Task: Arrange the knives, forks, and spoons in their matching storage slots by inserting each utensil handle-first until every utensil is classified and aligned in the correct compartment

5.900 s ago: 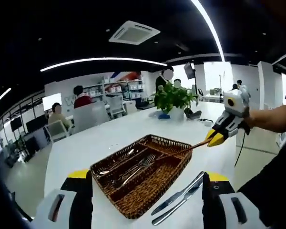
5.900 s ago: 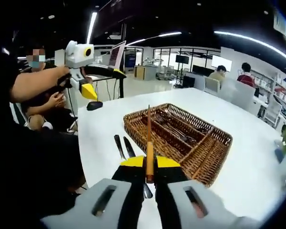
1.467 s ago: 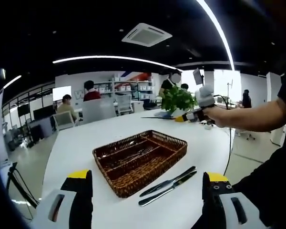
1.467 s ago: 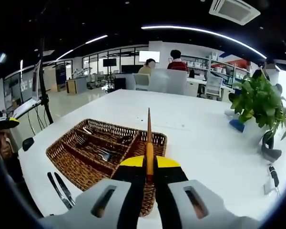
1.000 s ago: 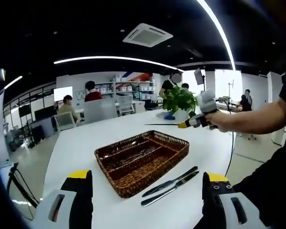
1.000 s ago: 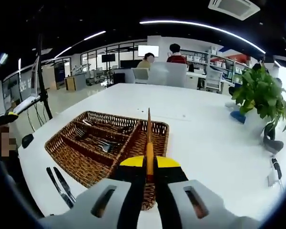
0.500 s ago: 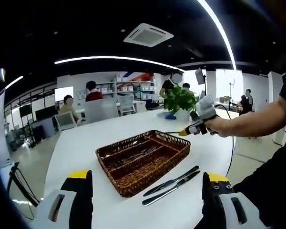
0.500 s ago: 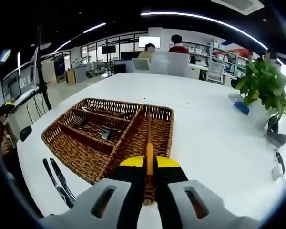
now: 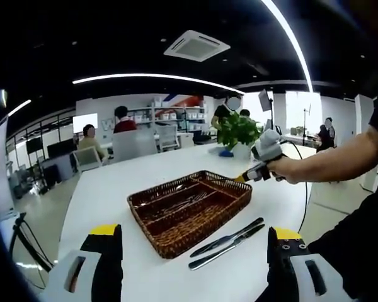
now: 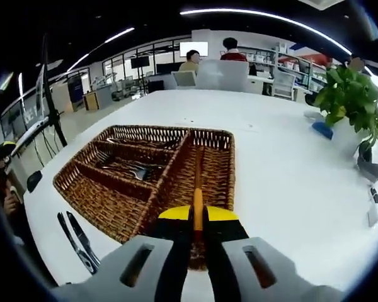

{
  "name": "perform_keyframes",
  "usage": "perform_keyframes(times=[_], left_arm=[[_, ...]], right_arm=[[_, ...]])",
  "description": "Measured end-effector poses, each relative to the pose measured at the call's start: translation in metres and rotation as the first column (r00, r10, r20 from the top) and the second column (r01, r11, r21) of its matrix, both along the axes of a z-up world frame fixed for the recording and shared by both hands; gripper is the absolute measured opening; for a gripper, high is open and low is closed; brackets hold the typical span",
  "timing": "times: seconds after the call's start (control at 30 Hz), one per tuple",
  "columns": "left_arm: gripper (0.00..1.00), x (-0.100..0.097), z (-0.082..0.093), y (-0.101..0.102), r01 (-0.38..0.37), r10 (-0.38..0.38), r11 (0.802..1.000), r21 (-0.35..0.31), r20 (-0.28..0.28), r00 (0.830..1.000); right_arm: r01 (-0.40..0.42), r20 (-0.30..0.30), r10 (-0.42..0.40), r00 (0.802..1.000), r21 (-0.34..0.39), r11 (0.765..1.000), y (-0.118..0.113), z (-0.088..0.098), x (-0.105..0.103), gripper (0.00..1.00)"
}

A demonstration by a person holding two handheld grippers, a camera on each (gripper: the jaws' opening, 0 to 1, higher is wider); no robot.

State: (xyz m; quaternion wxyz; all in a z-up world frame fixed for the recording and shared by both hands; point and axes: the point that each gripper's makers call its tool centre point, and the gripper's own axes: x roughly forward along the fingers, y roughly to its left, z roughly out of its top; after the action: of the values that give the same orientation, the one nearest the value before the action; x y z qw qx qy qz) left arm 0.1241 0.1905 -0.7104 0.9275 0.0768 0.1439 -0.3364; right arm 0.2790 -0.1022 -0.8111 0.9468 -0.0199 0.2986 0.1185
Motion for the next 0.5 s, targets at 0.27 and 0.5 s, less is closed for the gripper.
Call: perform_keyframes(times=[0.27,0.5], left_arm=[[1.0,0.0002,-0.002,0.002,0.0,0.0,1.0,0.008,-0.002,1.0],[1.0,0.0025,0.0003,0.0017,0.0,0.0,1.0,0.003,0.001,1.0]], right_arm=[[0.019,-0.013,-0.019,1.0,0.006,1.0,-0.001,-0.0052,-0.0011,0.04],[0.015,-0.018,-0.015,1.0,0.014,1.0,0.0013,-0.0062,-0.0015,0.05]])
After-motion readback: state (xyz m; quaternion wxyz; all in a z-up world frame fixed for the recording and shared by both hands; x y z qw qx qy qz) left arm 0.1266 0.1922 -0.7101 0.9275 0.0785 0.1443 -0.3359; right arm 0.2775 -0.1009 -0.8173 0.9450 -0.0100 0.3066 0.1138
